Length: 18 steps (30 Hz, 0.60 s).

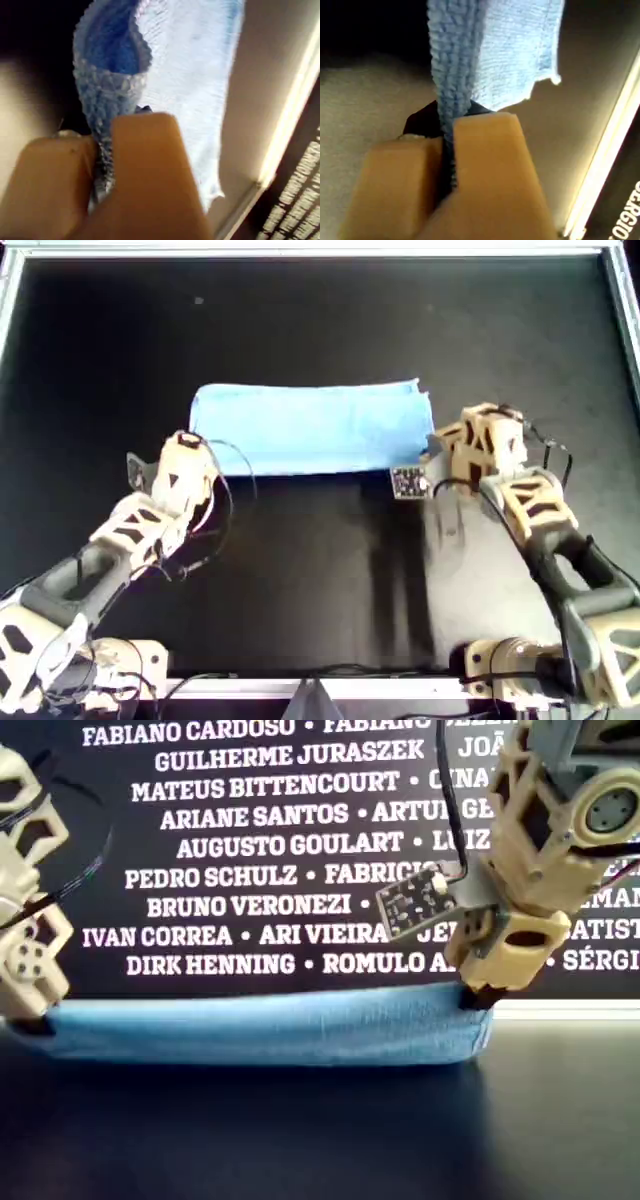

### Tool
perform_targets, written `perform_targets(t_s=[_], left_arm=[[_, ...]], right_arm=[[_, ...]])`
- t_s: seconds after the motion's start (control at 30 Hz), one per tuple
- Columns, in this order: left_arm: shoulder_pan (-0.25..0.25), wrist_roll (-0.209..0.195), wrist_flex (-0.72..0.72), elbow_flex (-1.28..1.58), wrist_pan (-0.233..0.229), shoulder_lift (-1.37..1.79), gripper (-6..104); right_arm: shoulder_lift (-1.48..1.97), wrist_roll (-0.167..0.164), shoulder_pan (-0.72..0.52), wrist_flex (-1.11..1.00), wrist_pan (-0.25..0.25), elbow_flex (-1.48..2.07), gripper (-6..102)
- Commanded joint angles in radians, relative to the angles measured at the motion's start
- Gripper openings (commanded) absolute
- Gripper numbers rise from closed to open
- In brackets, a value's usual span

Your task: Fold a cloth

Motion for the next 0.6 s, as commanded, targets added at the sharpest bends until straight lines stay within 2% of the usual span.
perform_targets(t_s=[0.0,0.3,0.37,0.57], left_arm=[[-0.023,0.006,-0.005,0.006,-0.008,0.086,-1],[-0.034,0.006,-0.005,0.123,-0.008,0.213,-1],[-0.057,0.006,-0.005,0.152,-0.008,0.247,-1],[-0.173,0.006,-0.005,0.244,-0.008,0.322,-1]], right_arm=[[0.107,-0.005,-0.009,0.011,0.0,0.017,-1],[0.132,-0.005,-0.002,0.011,0.0,0.141,-1],[0.132,-0.005,0.0,0.011,0.0,0.156,-1],[0.132,0.006,0.0,0.012,0.0,0.178,-1]])
